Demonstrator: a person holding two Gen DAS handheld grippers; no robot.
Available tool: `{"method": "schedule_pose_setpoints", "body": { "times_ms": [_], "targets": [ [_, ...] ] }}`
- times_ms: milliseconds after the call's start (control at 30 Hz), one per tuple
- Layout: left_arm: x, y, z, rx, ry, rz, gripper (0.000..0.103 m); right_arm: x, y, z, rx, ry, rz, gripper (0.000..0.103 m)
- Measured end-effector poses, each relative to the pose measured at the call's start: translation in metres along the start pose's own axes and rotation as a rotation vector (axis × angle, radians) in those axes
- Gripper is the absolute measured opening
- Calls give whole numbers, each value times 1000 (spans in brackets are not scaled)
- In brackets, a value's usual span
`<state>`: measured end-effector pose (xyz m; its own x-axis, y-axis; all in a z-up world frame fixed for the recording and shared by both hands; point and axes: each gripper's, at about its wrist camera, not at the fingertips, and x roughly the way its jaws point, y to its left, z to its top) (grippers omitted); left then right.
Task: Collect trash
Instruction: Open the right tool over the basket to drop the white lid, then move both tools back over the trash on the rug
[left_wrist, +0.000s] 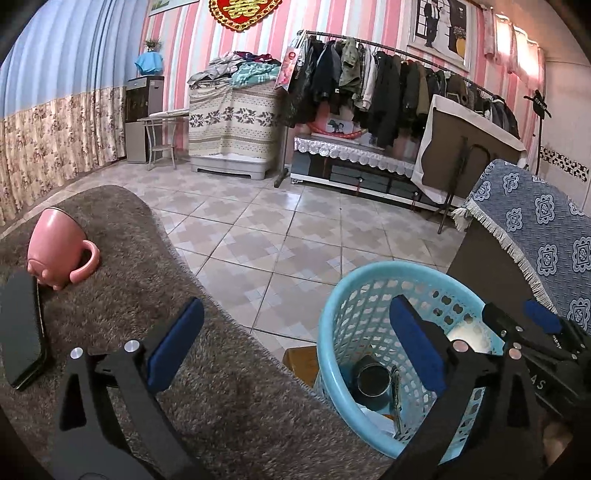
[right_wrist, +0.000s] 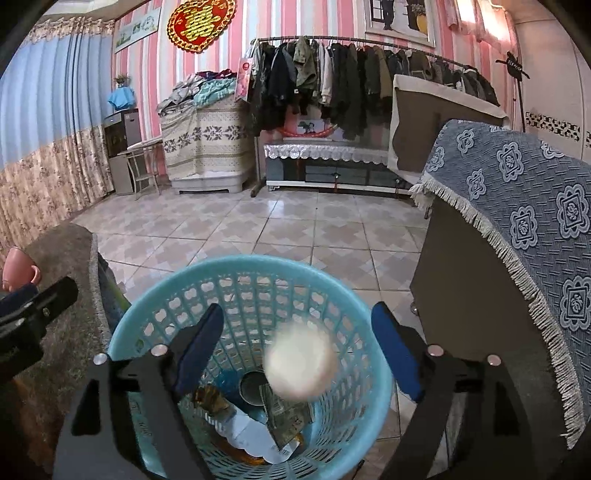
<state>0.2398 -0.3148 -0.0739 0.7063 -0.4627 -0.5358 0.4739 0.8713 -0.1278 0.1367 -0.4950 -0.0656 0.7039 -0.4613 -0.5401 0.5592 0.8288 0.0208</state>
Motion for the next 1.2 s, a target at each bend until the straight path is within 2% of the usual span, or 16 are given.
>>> {"method": "schedule_pose_setpoints", "body": {
  "times_ms": [133, 300, 467, 700, 933, 1200],
  "targets": [
    [0, 2, 0, -11, 0, 8, 97, -3, 2, 0, 3, -12, -11, 93],
    [-7, 5, 4, -11, -17, 17, 97, -4, 2, 0, 8, -13, -6, 94],
    [-20, 10, 8, 13, -40, 58, 97, -5, 4, 0, 1, -18, -5, 97],
    [-41, 36, 14, 10, -56, 136, 97, -15, 14, 6, -12, -55, 9, 98],
    [-83, 84, 8, 40, -84, 266, 97, -22, 38, 7, -40, -64, 47, 98],
    [-130, 183, -10, -37, -62, 405, 97, -31, 80, 2, -109, -57, 131, 98]
  ]
}}
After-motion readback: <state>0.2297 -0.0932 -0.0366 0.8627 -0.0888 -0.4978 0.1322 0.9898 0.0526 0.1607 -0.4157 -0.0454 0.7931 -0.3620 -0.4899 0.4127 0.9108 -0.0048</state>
